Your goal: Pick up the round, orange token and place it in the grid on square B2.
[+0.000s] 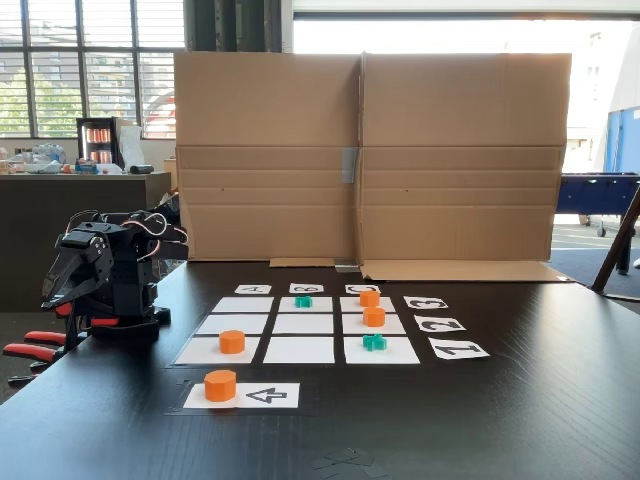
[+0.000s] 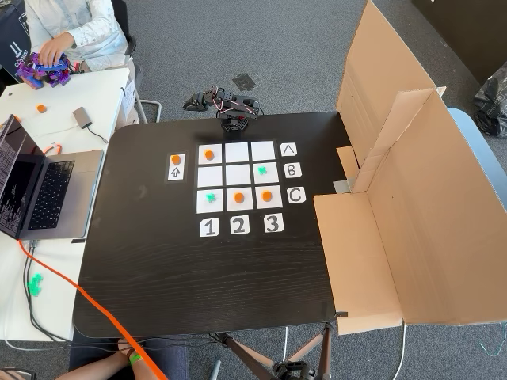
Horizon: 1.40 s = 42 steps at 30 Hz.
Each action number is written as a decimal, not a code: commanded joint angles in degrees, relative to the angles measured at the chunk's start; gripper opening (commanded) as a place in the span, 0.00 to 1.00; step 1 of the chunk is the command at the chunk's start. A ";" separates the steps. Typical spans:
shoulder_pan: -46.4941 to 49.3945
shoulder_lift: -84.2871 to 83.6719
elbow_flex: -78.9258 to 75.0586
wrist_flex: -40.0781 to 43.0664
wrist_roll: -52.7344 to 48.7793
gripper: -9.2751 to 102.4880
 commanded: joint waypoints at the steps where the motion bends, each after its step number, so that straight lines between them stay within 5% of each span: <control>1: -1.23 0.26 0.09 -1.49 3.08 0.07; 16: -1.41 -0.70 -0.53 -1.14 3.08 0.08; 27: -2.64 -23.91 -19.25 1.41 1.41 0.13; 42: -3.08 -51.68 -59.15 25.14 -1.05 0.34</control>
